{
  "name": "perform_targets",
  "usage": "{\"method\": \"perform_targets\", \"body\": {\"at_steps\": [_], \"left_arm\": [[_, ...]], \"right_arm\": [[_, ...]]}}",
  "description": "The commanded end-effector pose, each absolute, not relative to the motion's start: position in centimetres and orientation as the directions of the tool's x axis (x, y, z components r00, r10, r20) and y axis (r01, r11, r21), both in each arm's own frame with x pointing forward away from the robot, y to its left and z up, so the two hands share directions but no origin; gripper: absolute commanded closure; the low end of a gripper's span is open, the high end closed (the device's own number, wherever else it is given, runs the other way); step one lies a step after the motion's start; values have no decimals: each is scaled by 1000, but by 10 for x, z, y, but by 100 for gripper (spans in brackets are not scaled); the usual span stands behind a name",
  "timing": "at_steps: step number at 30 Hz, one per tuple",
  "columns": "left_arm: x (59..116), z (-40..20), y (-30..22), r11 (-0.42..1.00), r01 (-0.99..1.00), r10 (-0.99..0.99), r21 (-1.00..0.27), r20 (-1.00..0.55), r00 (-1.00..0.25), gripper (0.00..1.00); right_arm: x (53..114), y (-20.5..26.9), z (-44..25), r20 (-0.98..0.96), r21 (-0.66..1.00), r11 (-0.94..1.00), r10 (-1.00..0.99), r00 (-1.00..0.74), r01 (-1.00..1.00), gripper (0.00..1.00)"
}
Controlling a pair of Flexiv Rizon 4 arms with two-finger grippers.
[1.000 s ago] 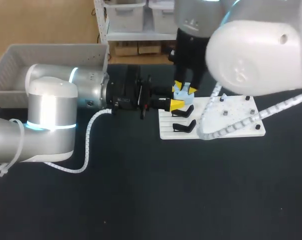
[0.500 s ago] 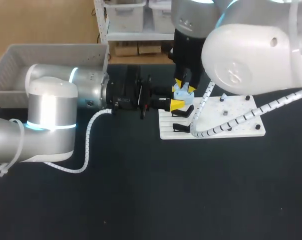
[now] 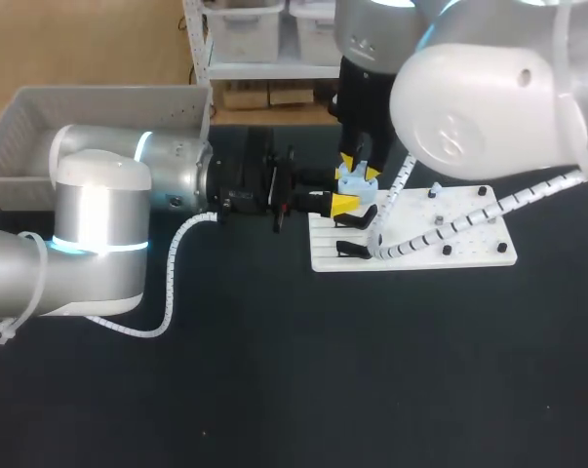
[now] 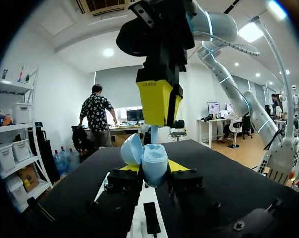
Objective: Pick up each earbud case from the left stands, insert the matching earbuds, close the lid, and place the case in the box.
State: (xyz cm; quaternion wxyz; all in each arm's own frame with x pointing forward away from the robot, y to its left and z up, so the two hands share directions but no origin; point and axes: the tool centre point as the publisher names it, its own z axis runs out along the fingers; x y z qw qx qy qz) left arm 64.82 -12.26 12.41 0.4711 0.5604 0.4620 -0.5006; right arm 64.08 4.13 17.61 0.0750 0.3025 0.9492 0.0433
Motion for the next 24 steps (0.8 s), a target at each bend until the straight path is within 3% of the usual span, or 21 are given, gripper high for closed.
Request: {"method": "perform_targets", "body": {"at_steps": [1, 24], "left_arm": [[647, 123, -123, -124, 990, 43, 69, -996, 75, 100], [647, 123, -123, -124, 990, 43, 69, -996, 75, 100]], "right_arm": [[645, 42, 175, -108, 123, 812, 583, -805, 571, 100], [651, 34, 161, -83, 92, 789, 614, -785, 608, 100]]}}
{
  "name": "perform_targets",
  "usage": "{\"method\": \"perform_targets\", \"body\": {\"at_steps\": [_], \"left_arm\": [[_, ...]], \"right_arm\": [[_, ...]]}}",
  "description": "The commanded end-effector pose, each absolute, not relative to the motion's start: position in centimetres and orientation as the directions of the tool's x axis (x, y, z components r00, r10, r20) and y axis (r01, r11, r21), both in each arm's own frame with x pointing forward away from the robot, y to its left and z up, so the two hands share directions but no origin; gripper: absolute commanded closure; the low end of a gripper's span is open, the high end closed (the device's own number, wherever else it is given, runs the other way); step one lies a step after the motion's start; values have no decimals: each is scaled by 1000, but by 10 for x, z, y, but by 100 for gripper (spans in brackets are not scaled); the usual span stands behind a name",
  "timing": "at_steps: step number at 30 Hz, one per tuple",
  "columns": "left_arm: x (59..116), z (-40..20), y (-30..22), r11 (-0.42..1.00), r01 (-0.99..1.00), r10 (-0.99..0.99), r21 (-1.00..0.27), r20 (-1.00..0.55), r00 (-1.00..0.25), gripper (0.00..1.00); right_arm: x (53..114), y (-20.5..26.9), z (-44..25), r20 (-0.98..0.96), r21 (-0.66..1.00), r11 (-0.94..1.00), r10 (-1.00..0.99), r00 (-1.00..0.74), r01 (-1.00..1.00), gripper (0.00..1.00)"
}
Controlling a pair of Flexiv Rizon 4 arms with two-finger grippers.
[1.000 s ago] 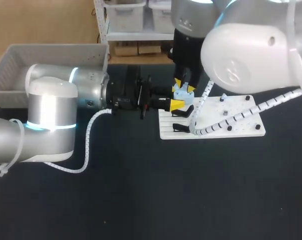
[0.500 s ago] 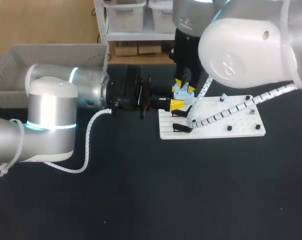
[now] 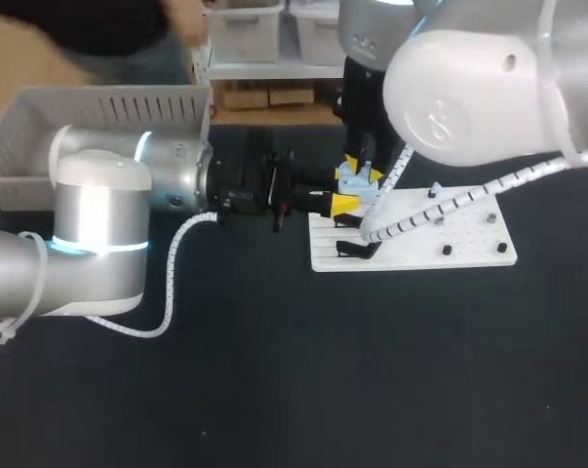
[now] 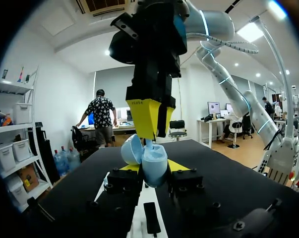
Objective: Pick up each earbud case from the left stands, insert the matching earbuds, close the lid, and place the case in the box.
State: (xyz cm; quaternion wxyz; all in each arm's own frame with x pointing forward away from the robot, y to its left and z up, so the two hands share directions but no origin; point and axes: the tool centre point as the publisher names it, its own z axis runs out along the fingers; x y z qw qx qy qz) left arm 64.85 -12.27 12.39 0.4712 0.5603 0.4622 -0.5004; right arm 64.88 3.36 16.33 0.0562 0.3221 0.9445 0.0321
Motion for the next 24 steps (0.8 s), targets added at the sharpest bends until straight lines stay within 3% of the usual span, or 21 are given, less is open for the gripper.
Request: {"method": "perform_targets", "body": {"at_steps": [1, 2, 3, 4, 5, 6, 7, 9, 14, 20, 24], "left_arm": [[647, 123, -123, -124, 990, 43, 69, -996, 75, 100], [647, 123, -123, -124, 990, 43, 69, -996, 75, 100], [647, 123, -123, -124, 990, 43, 69, -996, 75, 100], [647, 123, -123, -124, 990, 43, 69, -996, 75, 100], [647, 123, -123, -124, 990, 43, 69, -996, 75, 100], [647, 123, -123, -124, 990, 43, 69, -996, 75, 100], [647, 123, -123, -124, 990, 43, 69, -996, 75, 100], [647, 123, -123, -124, 990, 43, 69, -996, 75, 100], [647, 123, -123, -124, 990, 43, 69, -996, 75, 100], [647, 123, -123, -124, 990, 43, 69, -996, 75, 100], [647, 123, -123, -124, 990, 43, 69, -996, 75, 100]], "right_arm": [[651, 34, 161, -82, 92, 789, 614, -785, 608, 87], [651, 33, 161, -83, 96, 788, 615, -784, 608, 63], [650, 33, 162, -82, 102, 788, 615, -784, 607, 51], [648, 33, 164, -83, 111, 789, 614, -785, 605, 25], [645, 33, 167, -86, 122, 790, 611, -787, 601, 14], [640, 31, 171, -92, 133, 792, 609, -788, 596, 12], [634, 30, 177, -107, 173, 794, 603, -790, 583, 15], [625, 25, 186, -121, 202, 800, 593, -796, 565, 46], [611, 0, 199, -217, 287, 833, 537, -815, 473, 42], [627, -40, 200, -268, 275, 887, 440, -857, 370, 55], [648, -63, 194, -244, 248, 903, 408, -880, 350, 50]]}}
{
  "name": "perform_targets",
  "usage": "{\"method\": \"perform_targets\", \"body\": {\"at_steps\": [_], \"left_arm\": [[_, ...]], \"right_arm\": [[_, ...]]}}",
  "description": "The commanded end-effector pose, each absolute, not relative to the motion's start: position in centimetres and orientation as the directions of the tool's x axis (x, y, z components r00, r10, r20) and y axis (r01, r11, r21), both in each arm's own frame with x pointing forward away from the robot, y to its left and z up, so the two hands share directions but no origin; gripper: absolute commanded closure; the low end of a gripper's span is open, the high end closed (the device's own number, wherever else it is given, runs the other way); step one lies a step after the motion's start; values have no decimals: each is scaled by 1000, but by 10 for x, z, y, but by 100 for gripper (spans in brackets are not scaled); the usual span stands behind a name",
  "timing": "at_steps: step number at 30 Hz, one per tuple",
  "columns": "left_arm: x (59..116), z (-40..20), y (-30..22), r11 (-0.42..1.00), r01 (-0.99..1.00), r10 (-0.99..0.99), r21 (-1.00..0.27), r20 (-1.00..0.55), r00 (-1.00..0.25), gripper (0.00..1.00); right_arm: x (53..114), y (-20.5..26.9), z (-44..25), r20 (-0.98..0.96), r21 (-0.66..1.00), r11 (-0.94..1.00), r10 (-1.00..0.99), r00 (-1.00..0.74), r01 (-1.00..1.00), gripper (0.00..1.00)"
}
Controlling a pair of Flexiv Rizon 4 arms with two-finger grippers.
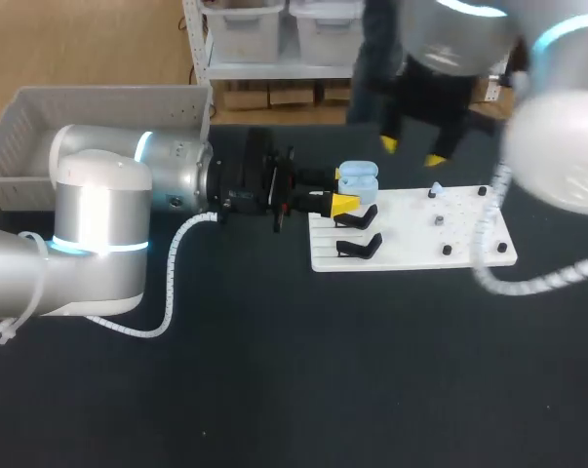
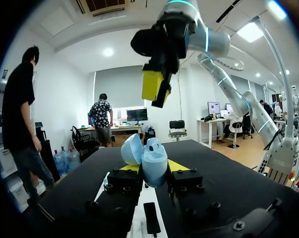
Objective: Pick up each earbud case from the left stands, insert the matching earbuds, close the lid, and place the case in the box.
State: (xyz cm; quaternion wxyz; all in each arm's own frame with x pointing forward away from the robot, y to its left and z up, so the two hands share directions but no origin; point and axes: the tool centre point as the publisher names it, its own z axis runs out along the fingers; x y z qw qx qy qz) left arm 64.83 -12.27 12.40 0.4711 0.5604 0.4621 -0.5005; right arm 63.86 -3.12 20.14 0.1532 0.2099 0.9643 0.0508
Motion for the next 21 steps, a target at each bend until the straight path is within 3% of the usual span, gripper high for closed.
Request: {"method": "perform_targets", "body": {"at_steps": [1, 6, 8, 17, 21], "left_arm": [[647, 123, -123, -124, 990, 43, 69, -996, 75, 100], [647, 123, -123, -124, 990, 43, 69, -996, 75, 100], [647, 123, -123, -124, 990, 43, 69, -996, 75, 100], [647, 123, -123, -124, 990, 43, 69, -996, 75, 100], [647, 123, -123, -124, 990, 43, 69, -996, 75, 100]], "right_arm": [[652, -67, 192, -250, 240, 910, 394, -885, 338, 45], [673, -78, 178, -242, 211, 937, 327, -913, 280, 45], [682, -80, 169, -244, 190, 948, 297, -923, 255, 40], [717, -96, 120, -212, 132, 970, 229, -950, 205, 46], [725, -103, 101, -189, 136, 969, 228, -955, 205, 43]]}}
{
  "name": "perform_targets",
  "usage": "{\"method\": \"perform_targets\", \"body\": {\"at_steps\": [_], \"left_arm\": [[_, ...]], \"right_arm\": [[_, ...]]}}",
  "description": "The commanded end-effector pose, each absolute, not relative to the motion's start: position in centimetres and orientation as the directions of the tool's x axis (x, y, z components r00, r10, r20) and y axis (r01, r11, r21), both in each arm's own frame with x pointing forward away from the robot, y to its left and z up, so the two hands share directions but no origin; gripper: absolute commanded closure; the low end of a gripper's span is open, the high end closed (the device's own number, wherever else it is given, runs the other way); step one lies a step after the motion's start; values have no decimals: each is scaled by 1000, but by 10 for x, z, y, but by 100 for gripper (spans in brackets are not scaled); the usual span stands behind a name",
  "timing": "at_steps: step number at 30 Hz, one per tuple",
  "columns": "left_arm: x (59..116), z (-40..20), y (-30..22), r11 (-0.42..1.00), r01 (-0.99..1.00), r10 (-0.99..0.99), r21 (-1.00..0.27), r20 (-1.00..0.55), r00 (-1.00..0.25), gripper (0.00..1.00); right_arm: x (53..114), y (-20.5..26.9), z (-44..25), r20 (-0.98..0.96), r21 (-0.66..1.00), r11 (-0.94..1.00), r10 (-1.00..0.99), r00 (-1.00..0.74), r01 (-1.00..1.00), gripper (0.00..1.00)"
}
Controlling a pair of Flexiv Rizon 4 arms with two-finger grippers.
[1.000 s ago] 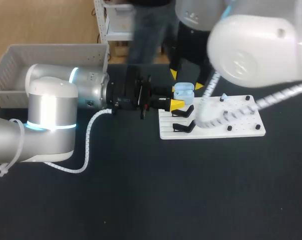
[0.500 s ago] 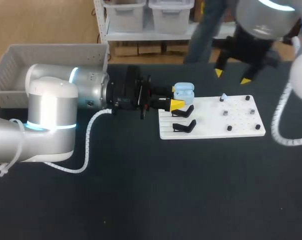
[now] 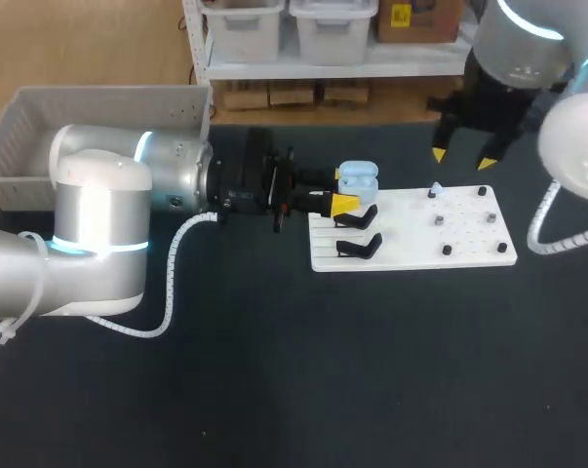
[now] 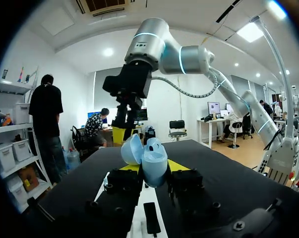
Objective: Pick up each earbud case from the left stands, insert the matching earbuds, close the lid, and place the case in the box.
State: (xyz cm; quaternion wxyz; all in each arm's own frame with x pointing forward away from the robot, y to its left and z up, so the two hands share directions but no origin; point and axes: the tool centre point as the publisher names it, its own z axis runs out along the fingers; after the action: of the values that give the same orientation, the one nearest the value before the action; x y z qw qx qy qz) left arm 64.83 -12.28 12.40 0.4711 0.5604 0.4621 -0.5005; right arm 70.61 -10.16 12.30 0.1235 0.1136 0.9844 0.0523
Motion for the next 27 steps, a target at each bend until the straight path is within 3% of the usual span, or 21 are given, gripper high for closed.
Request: {"method": "perform_targets", "body": {"at_steps": [1, 8, 27], "left_arm": [[647, 123, -123, -124, 990, 43, 69, -996, 75, 100], [647, 123, -123, -124, 990, 43, 69, -996, 75, 100], [647, 123, -123, -124, 990, 43, 69, -996, 75, 100]], "right_arm": [[727, -104, 96, -180, 131, 970, 225, -958, 203, 42], [737, -103, 75, -144, 151, 970, 212, -966, 191, 35], [751, -98, 38, -111, 184, 966, 203, -973, 181, 52]]}}
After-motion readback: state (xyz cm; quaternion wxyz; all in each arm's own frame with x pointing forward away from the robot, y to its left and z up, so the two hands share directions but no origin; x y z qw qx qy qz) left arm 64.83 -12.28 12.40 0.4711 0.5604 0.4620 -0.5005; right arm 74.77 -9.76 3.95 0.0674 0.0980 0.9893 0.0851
